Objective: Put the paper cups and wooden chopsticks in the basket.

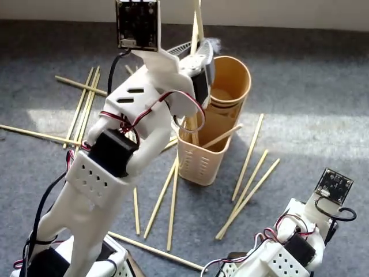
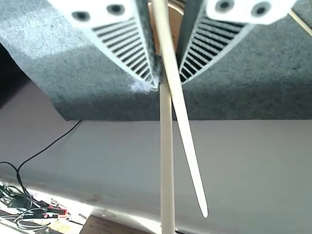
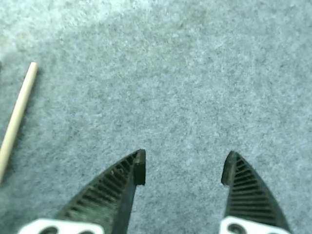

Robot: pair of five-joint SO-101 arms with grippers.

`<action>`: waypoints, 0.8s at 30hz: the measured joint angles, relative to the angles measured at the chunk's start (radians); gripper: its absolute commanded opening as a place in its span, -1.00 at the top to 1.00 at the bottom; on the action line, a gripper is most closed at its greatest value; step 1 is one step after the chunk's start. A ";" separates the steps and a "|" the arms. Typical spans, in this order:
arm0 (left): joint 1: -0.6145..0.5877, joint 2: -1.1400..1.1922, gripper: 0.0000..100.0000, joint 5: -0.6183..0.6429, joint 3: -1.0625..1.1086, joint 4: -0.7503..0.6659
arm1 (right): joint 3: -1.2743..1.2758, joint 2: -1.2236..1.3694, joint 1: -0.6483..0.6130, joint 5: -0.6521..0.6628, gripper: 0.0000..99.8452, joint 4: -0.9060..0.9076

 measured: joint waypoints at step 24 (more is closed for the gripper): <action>0.038 -0.196 0.84 0.000 0.238 0.028 | 0.000 0.000 0.000 0.000 0.49 0.000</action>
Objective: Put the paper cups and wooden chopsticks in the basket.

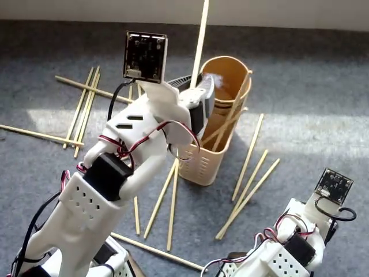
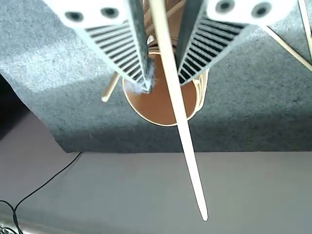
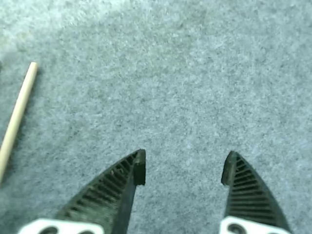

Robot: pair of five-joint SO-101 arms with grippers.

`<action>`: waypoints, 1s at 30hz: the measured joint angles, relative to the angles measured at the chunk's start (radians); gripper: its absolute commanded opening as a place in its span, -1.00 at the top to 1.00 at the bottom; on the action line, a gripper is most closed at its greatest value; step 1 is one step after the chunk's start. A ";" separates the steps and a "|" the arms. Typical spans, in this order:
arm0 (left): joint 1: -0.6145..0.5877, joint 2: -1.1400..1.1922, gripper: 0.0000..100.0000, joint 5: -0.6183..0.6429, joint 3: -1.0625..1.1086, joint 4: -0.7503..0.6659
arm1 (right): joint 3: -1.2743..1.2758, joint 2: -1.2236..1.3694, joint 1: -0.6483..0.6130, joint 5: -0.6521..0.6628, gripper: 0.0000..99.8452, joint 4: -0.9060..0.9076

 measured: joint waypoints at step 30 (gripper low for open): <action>-0.628 0.199 0.74 -0.014 0.021 0.552 | 0.000 0.000 0.000 0.000 0.49 0.000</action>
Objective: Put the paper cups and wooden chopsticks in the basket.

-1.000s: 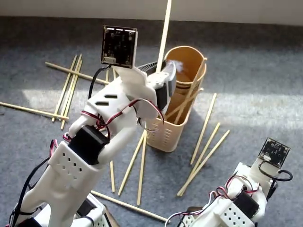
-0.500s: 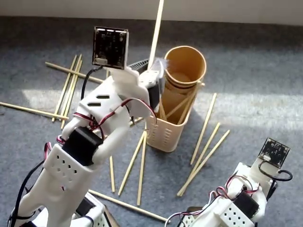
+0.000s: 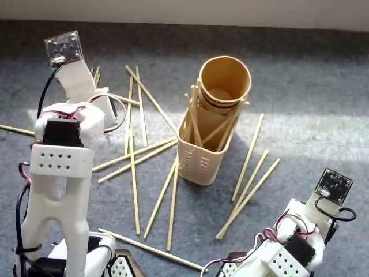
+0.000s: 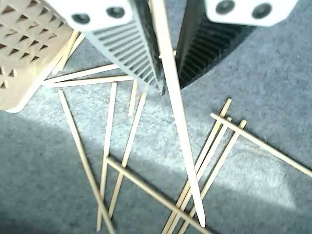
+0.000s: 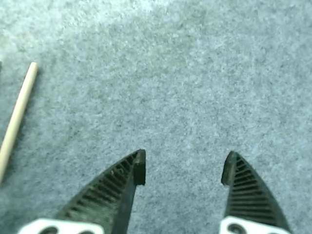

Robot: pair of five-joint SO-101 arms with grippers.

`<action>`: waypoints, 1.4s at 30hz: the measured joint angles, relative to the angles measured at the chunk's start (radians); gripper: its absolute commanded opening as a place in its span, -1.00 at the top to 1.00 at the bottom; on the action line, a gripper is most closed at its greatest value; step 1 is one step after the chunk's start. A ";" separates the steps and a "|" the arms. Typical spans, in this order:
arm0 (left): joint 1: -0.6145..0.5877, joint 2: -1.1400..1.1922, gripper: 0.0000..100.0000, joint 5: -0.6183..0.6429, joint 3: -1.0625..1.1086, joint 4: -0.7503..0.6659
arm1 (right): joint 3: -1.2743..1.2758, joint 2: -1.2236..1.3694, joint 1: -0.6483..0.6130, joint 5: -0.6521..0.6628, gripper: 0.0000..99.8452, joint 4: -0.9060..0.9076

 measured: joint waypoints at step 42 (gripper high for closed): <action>0.181 0.603 0.28 0.049 -0.081 0.098 | 0.000 0.000 0.000 0.000 0.49 0.000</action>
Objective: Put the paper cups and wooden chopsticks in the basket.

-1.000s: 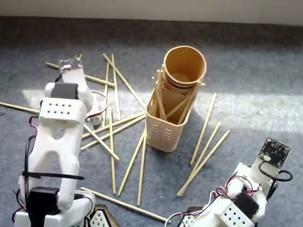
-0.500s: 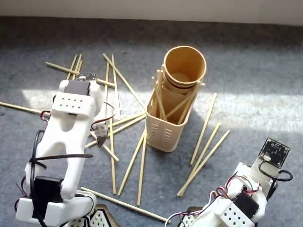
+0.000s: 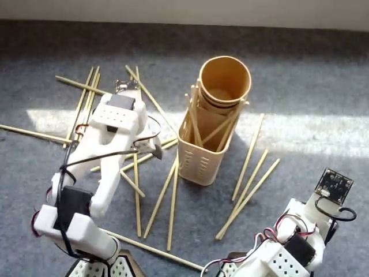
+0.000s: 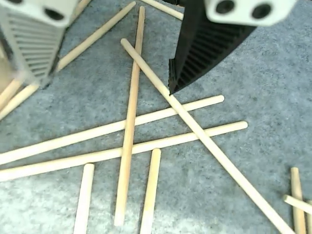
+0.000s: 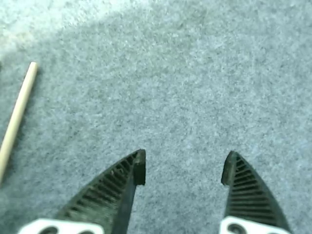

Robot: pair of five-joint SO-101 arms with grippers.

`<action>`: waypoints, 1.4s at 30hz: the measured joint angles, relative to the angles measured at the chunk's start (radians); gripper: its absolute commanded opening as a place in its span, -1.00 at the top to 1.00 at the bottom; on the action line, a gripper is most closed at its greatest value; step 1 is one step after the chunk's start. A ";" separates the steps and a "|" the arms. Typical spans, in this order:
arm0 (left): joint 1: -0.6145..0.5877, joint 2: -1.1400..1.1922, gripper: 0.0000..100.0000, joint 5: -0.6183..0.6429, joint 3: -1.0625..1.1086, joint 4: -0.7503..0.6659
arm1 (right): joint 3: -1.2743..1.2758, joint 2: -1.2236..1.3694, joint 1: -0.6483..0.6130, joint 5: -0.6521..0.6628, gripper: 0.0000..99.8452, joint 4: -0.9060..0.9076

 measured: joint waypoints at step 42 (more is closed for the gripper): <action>-0.161 0.548 0.94 -0.137 -0.911 0.250 | 0.000 0.000 0.000 0.000 0.49 0.000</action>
